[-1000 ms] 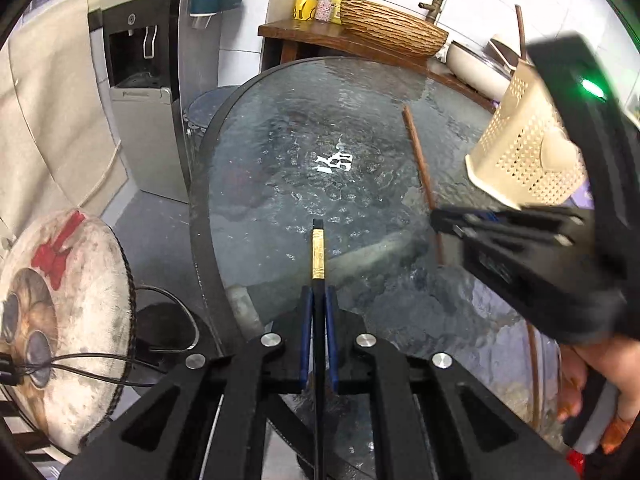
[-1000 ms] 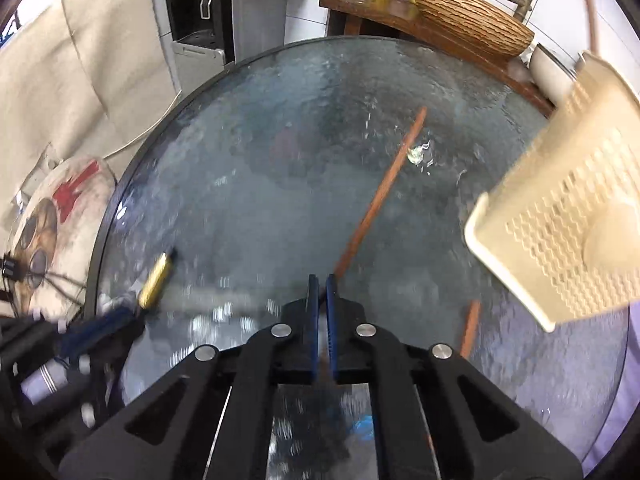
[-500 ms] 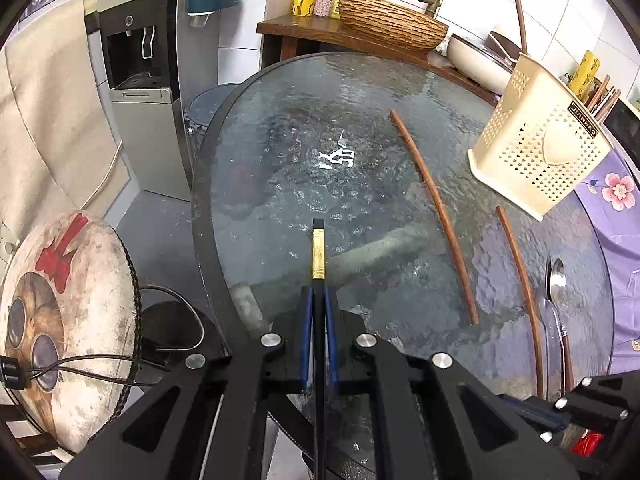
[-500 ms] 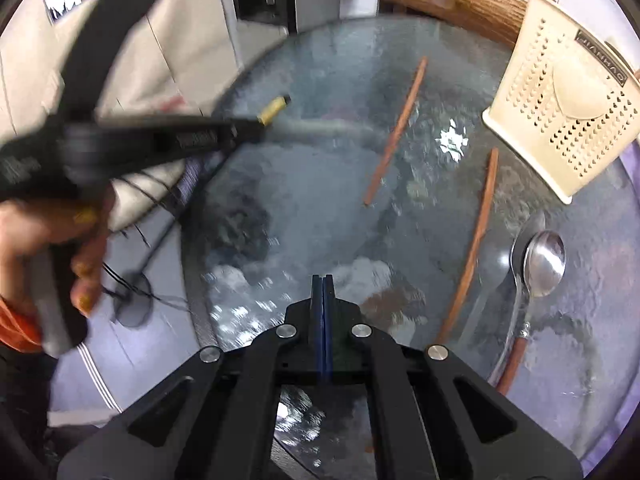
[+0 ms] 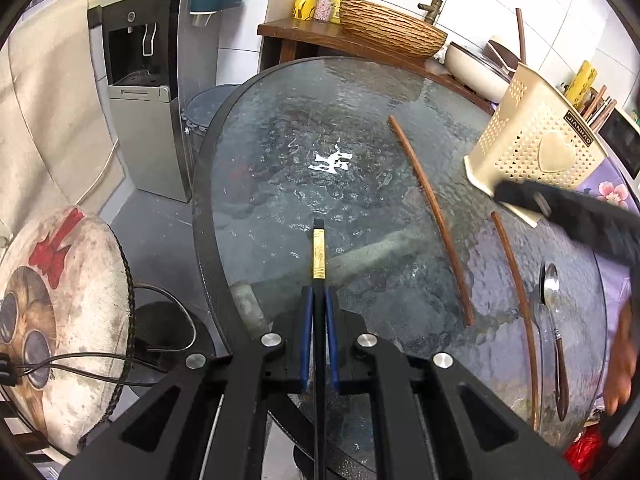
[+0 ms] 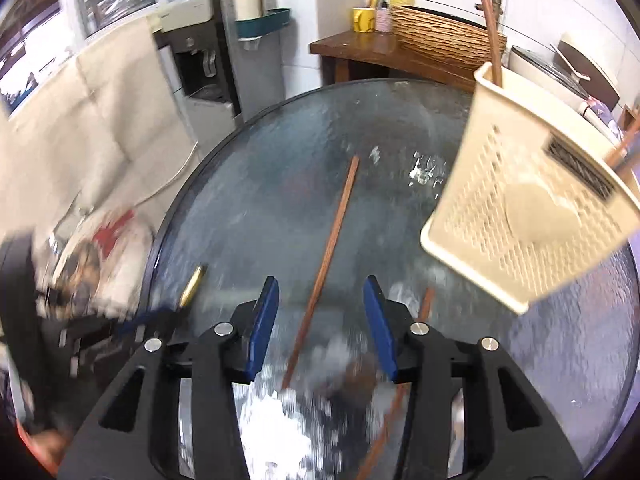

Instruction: Organize utensils

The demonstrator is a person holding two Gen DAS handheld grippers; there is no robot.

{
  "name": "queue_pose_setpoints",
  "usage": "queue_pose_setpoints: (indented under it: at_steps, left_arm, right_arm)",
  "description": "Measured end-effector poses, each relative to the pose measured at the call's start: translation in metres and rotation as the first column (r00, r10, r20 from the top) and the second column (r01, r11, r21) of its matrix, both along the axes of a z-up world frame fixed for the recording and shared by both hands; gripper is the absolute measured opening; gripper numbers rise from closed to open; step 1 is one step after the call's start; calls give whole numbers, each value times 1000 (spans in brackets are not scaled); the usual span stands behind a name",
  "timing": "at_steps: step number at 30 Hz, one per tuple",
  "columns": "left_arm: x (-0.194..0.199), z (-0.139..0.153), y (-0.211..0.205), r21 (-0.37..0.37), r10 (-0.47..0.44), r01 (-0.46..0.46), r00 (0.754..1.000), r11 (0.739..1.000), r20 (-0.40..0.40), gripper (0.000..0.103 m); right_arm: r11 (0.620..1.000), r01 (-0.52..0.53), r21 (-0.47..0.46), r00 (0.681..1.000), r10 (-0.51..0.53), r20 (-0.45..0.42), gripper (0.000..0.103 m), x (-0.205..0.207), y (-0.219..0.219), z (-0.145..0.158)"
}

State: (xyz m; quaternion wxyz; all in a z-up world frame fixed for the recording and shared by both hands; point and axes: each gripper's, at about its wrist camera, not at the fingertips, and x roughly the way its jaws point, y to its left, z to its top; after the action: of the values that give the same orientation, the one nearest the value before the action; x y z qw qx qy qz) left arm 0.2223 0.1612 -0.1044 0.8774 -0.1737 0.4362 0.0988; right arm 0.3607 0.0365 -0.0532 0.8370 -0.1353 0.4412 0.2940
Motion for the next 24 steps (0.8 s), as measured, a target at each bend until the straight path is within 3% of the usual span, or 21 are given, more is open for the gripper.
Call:
queue_pose_setpoints:
  at_steps: [4, 8, 10, 20, 24]
  left_arm:
    - [-1, 0, 4, -18, -6, 6, 1000, 1000, 0, 8]
    - [6, 2, 5, -22, -11, 10, 1000, 1000, -29, 8]
    - [10, 3, 4, -17, -15, 14, 999, 1000, -35, 8]
    - [35, 5, 6, 15, -26, 28, 997, 1000, -72, 8]
    - [34, 5, 5, 22, -33, 35, 997, 999, -72, 8]
  right_arm:
    - [997, -3, -74, 1000, 1, -19, 42, 29, 44, -9]
    - [987, 67, -143, 995, -77, -64, 34, 69, 70, -31]
    - [984, 105, -142, 989, -118, -91, 27, 84, 74, -38]
    - [981, 110, -158, 982, -131, -134, 23, 111, 89, -50]
    - [981, 112, -158, 981, -134, -137, 11, 118, 90, -50]
